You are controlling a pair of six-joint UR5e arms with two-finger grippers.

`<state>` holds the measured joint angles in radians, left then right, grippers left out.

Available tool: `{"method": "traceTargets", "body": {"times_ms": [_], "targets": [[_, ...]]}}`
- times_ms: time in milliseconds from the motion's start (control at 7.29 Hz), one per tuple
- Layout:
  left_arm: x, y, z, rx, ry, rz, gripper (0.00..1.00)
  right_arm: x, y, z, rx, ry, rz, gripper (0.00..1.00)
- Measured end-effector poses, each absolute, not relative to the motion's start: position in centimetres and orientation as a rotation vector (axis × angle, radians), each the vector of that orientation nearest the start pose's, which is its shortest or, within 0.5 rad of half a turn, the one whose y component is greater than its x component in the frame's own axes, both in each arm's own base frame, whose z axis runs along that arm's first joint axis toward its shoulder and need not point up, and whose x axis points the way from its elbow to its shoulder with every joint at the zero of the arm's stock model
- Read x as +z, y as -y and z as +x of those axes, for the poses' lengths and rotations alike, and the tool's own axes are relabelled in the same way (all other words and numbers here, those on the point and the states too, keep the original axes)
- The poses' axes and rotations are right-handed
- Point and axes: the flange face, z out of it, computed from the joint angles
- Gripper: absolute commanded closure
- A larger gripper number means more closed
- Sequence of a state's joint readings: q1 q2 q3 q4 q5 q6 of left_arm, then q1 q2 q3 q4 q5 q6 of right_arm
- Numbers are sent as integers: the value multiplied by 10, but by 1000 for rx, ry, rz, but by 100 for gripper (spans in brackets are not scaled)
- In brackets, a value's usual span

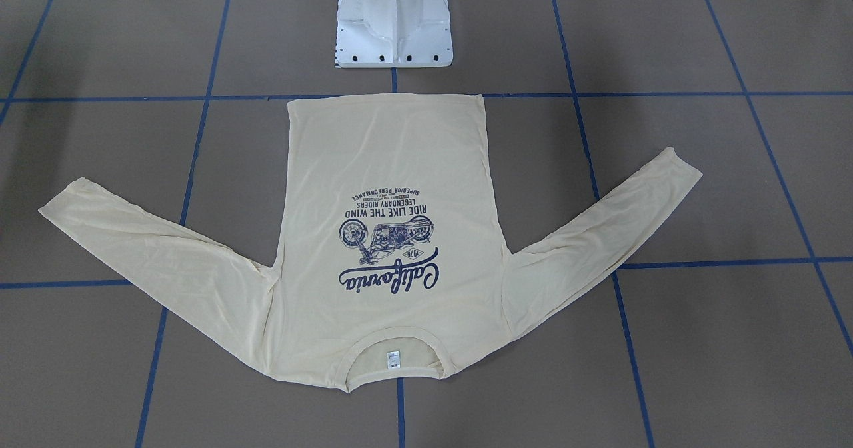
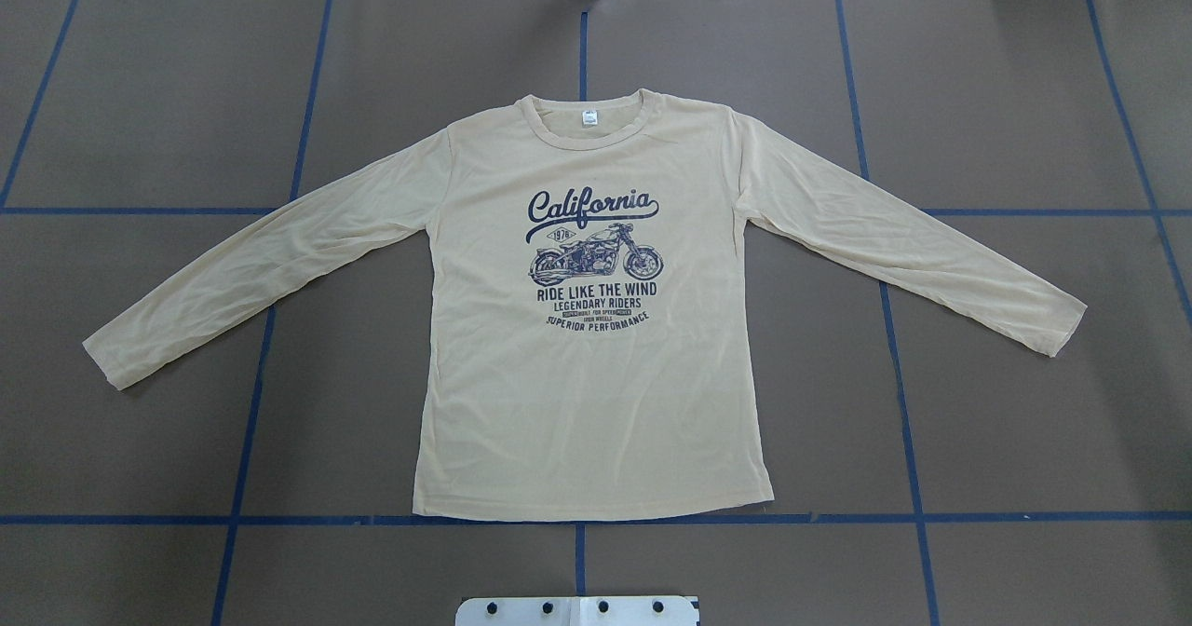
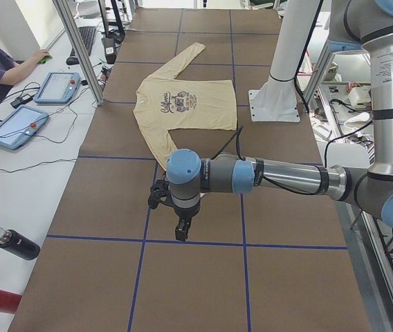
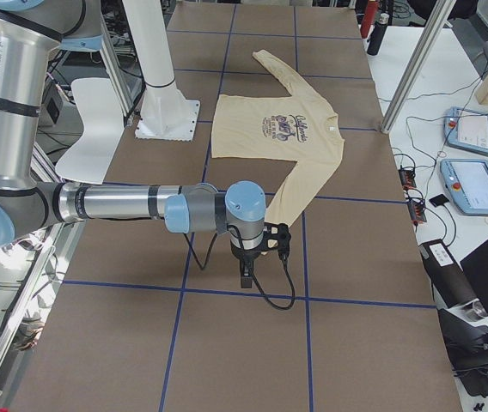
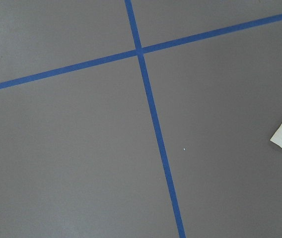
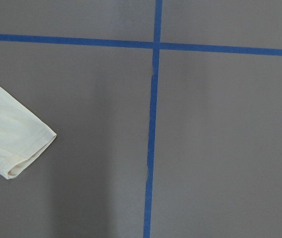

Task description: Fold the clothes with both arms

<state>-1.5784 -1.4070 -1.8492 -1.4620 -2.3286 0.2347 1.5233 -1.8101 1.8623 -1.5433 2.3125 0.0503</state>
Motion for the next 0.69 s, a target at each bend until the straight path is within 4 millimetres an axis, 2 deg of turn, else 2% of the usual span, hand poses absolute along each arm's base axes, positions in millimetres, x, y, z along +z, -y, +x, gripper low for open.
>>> {"method": "traceTargets", "body": {"times_ms": [137,412,686], "targets": [[606,420,-68,221,-752,103,0,620,399,47,-27,745,40,0],[586,420,-68,233,-745,134,0,619,400,46,-30,745,42,0],[561,425,-68,247,-738,182,0,607,411,37,-75,744,81,0]]}}
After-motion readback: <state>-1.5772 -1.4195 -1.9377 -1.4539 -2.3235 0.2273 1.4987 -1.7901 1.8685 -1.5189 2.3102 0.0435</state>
